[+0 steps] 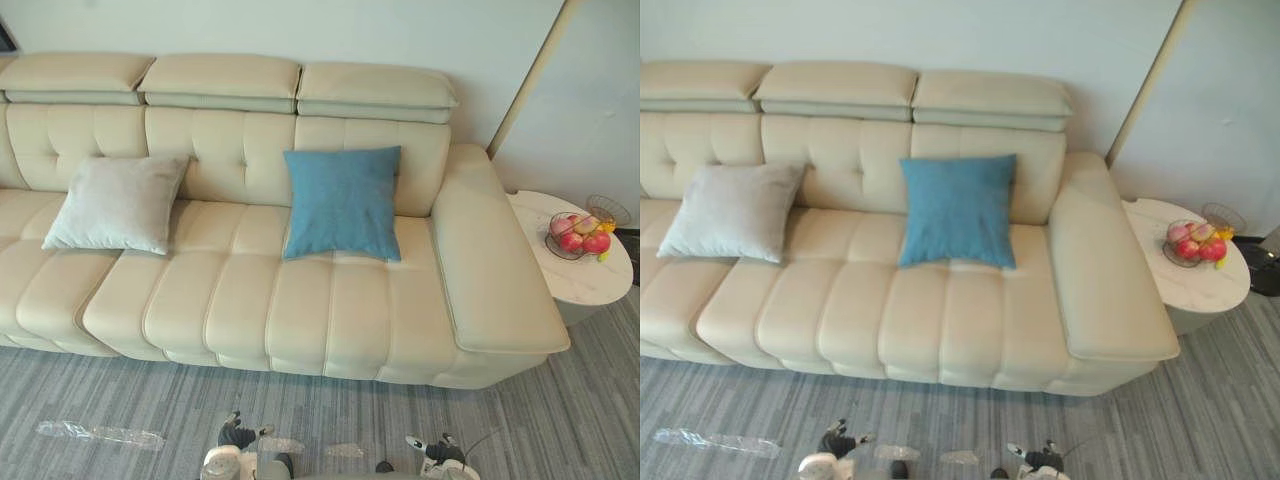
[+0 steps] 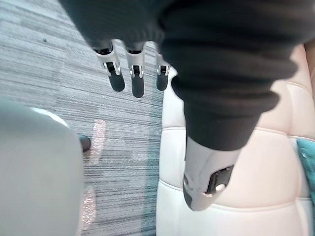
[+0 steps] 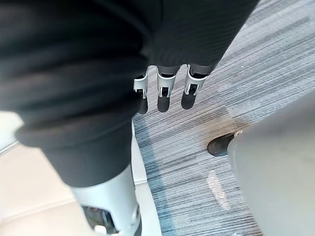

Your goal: Pick up cushions and gather them together orderly.

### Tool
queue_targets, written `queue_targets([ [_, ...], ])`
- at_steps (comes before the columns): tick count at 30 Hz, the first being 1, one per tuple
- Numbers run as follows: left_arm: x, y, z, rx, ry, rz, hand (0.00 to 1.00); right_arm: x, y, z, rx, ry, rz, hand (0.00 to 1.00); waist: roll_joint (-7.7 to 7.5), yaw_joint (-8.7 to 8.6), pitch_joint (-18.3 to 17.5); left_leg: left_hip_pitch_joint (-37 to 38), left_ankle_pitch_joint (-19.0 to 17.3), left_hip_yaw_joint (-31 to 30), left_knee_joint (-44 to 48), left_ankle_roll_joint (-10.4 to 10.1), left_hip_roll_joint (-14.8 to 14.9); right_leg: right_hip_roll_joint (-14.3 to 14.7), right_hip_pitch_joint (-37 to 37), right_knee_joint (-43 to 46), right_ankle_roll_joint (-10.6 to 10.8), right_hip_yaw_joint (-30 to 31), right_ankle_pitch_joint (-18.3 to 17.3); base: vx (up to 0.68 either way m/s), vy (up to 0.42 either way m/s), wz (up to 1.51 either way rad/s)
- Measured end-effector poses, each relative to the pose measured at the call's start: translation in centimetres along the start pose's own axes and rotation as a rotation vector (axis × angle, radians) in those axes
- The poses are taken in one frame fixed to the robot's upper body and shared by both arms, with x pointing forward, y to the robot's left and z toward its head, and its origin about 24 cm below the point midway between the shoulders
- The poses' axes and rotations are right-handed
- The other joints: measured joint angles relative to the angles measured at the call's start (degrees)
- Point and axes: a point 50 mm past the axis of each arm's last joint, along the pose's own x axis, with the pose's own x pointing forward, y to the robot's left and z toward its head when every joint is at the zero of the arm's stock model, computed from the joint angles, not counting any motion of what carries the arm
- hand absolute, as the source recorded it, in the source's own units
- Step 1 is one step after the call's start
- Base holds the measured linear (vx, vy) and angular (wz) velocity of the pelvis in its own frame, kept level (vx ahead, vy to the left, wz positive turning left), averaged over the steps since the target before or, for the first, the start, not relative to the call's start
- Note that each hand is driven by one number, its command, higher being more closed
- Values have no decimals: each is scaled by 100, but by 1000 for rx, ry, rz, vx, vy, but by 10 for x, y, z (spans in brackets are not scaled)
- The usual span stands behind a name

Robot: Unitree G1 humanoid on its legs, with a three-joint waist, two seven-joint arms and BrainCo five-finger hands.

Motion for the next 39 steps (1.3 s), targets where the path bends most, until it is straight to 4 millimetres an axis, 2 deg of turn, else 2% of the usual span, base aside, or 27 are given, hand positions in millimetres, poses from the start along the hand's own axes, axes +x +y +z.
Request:
queue_targets([
  [1,0,0,-1,0,2,0,0,0,-1,-1,-1,3,-4,0,9,0,-4,57,23,-42,-68,-18,0,14,25,-13,2,-16,-2,23,-35,6],
  [2,1,10,-6,3,32,25,0,3,-12,-1,-33,23,-19,0,-155,-162,194,661,24,-349,-545,10,-8,103,503,-184,-61,-42,-24,0,0,0],
  [8,1,10,-5,3,32,25,0,2,-13,-2,-33,25,-21,0,-158,-169,202,670,24,-352,-546,10,-8,103,517,-184,-61,-48,-24,0,0,0],
  [13,1,9,-6,5,35,19,0,1,-19,-10,-59,47,-35,0,-138,-204,301,930,113,-272,-762,14,-9,102,648,-181,-61,-42,-25,-24,-12,-3],
  [20,1,8,-9,4,48,3,0,-7,-36,-39,-80,138,-83,0,-90,-240,349,1045,151,-144,-764,-4,21,113,710,-122,-42,9,-43,-37,-26,-5],
  [25,1,6,-6,-73,42,14,0,-8,-37,-38,-94,134,-91,0,-110,-205,415,777,17,-148,-162,-54,56,139,318,352,2,379,-255,-123,-38,-26],
  [26,1,3,-4,-88,35,13,0,-7,-37,-36,-97,128,-92,0,-54,-194,435,749,-151,-88,-165,-80,141,231,196,373,32,529,-300,-139,-21,-44],
  [31,2,4,-2,-95,31,17,0,-6,-29,-23,-140,58,-65,0,-116,-173,381,868,-334,909,-112,-205,374,545,-234,392,-46,1476,-107,-94,1,-115],
  [33,3,6,2,-87,21,18,0,-6,-22,-17,-157,30,-45,0,-153,-185,360,861,-495,1618,125,-243,579,786,-514,280,-107,1934,231,-33,-7,-157],
  [34,3,6,3,-85,18,19,0,-5,-21,-15,-159,26,-42,0,-163,-182,366,855,-513,1796,196,-252,675,836,-602,294,-125,1813,359,3,-42,-166],
  [35,4,7,4,-80,14,21,0,-4,-18,-10,-163,14,-36,0,-140,-150,366,865,-554,2257,309,-269,870,875,-809,381,-344,1094,505,13,-51,-159],
  [36,4,9,5,-76,10,24,0,-3,-14,-6,-168,3,-26,0,-206,-167,350,885,-553,2543,391,-271,947,778,-945,514,-599,291,408,48,-97,-178],
  [37,4,7,6,-76,12,18,0,-3,-13,-5,-176,-5,-22,0,-219,-225,363,962,-553,2732,513,-272,1000,533,-1005,797,-724,-625,341,52,-73,-137],
  [38,5,5,8,-77,8,14,0,-4,-15,-8,-178,3,-27,0,-219,-239,363,1069,-553,2793,605,-271,1017,427,-997,954,-709,-1045,336,63,-104,-118],
  [39,5,5,9,-75,4,14,0,-4,-18,-10,-186,8,-32,0,-194,-252,376,1169,-553,2801,717,-248,1005,453,-972,1060,-721,-1179,330,39,-79,-98],
])
